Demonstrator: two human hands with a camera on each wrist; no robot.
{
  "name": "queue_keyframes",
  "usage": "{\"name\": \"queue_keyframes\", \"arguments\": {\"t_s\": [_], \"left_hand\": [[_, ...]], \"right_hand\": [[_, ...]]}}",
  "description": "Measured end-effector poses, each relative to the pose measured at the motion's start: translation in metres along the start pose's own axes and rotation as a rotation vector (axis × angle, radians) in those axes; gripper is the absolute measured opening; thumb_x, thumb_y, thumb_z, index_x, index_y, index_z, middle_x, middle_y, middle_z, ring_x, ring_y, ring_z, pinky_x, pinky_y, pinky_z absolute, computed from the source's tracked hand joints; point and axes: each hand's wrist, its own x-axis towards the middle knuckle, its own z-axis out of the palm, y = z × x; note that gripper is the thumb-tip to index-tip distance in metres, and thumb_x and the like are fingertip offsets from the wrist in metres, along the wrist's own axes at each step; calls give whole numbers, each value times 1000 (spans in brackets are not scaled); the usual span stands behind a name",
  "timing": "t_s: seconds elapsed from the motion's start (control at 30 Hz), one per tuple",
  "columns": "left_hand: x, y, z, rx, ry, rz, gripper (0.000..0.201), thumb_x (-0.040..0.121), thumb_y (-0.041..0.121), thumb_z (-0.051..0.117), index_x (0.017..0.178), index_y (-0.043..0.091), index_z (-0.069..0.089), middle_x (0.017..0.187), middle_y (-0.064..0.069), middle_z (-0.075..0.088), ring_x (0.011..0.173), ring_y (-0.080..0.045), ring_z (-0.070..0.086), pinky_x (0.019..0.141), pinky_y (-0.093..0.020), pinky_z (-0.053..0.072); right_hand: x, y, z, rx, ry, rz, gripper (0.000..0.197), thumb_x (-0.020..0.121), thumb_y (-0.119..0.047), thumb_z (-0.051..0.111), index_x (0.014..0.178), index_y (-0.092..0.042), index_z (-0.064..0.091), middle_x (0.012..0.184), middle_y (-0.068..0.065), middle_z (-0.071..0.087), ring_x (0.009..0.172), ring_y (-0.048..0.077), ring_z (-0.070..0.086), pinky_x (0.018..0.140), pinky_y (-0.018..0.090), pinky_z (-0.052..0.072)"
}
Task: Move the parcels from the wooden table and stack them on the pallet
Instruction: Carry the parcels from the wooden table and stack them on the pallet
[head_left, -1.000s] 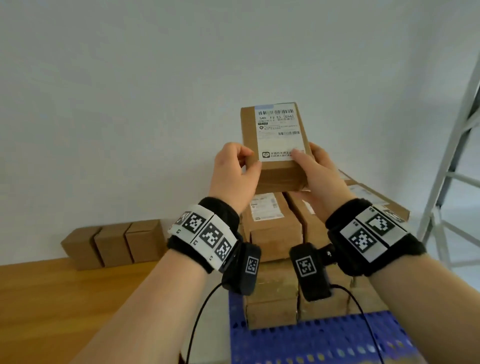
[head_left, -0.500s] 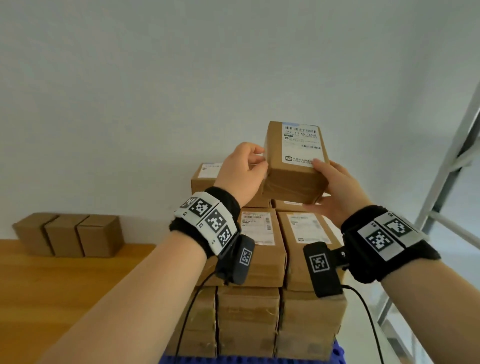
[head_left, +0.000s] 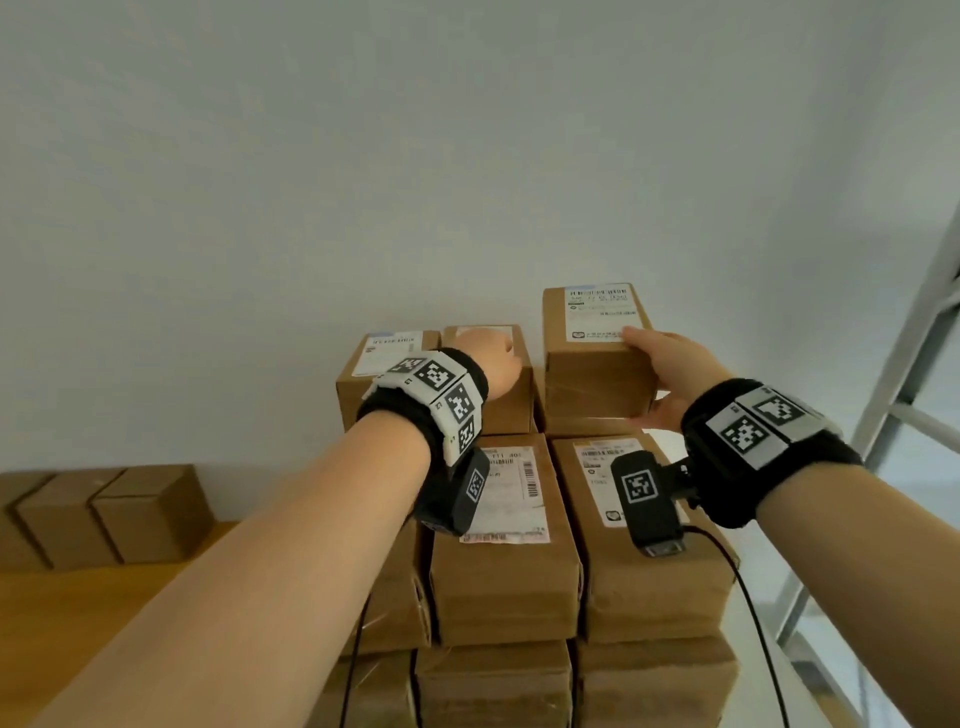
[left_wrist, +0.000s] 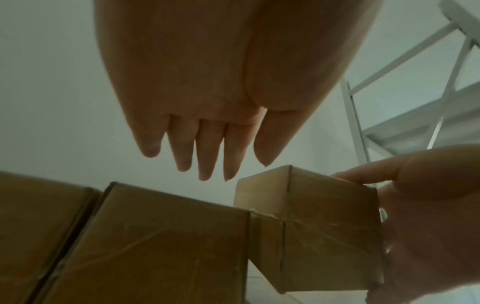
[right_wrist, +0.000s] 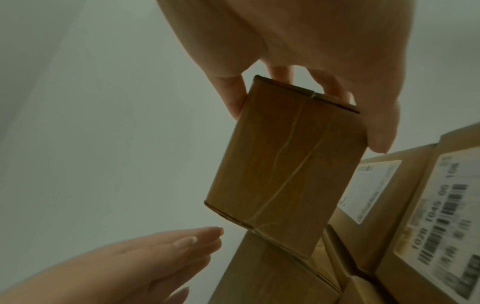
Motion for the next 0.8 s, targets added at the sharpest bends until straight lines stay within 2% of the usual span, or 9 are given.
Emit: {"name": "queue_keyframes", "arguments": {"t_s": [0.03, 0.17, 0.23, 0.3, 0.37, 0.47, 0.57, 0.73, 0.8], "left_hand": [[5, -2, 2, 21, -20, -15, 39, 100, 20, 32, 135, 7, 45, 140, -12, 44, 125, -26, 45, 94, -29, 37], [17, -5, 7, 98, -106, -69, 44, 101, 24, 31, 142, 9, 35, 150, -11, 32, 135, -27, 34, 106, -34, 32], [21, -4, 9, 142, -120, -80, 44, 101, 24, 32, 141, 9, 37, 149, -11, 34, 134, -27, 36, 105, -33, 33], [25, -5, 11, 157, -107, -83, 43, 100, 25, 32, 138, 8, 41, 145, -12, 39, 130, -27, 41, 102, -33, 36], [26, -5, 14, 174, -87, -92, 42, 100, 27, 32, 136, 9, 43, 142, -11, 42, 126, -26, 45, 99, -32, 39], [28, -3, 17, 208, -64, -110, 41, 100, 28, 31, 133, 9, 47, 138, -11, 47, 119, -25, 50, 91, -30, 42], [30, 0, 15, 232, -75, -128, 40, 101, 26, 31, 132, 7, 48, 137, -12, 48, 120, -26, 49, 93, -30, 40], [31, 0, 13, 286, -77, -111, 40, 101, 25, 31, 129, 6, 51, 134, -12, 50, 117, -26, 51, 93, -30, 40], [32, 1, 15, 300, -71, -110, 39, 100, 26, 31, 127, 7, 53, 133, -11, 52, 116, -25, 52, 91, -30, 41]], "right_hand": [[6, 1, 2, -14, 0, 8, 34, 92, -31, 57, 121, -16, 49, 109, 6, 56, 102, 25, 53, 93, 54, 47], [27, 2, 11, -46, -8, 61, 37, 92, -31, 57, 122, -12, 47, 106, 8, 53, 112, 29, 50, 99, 49, 45], [34, 2, 13, -52, -21, 79, 39, 92, -29, 57, 125, -11, 47, 105, 8, 52, 113, 30, 50, 100, 48, 44], [43, 2, 12, -79, -34, 87, 44, 92, -29, 57, 130, -9, 45, 113, 9, 51, 117, 31, 48, 101, 49, 43], [49, 2, 11, -111, -53, 121, 44, 91, -31, 58, 129, -11, 44, 120, 10, 50, 117, 33, 48, 98, 52, 45], [52, 5, 9, -150, -86, 202, 43, 91, -32, 59, 127, -15, 42, 124, 14, 47, 112, 40, 48, 87, 60, 49], [54, 7, 8, -198, -131, 227, 36, 92, -28, 58, 122, -17, 44, 123, 15, 48, 100, 39, 52, 82, 55, 53], [62, 7, 9, -281, -145, 189, 37, 91, -27, 59, 122, -14, 45, 120, 16, 49, 106, 40, 52, 82, 51, 55], [62, 7, 9, -301, -147, 174, 35, 91, -27, 58, 120, -13, 44, 117, 15, 48, 103, 40, 52, 83, 50, 55]]}}
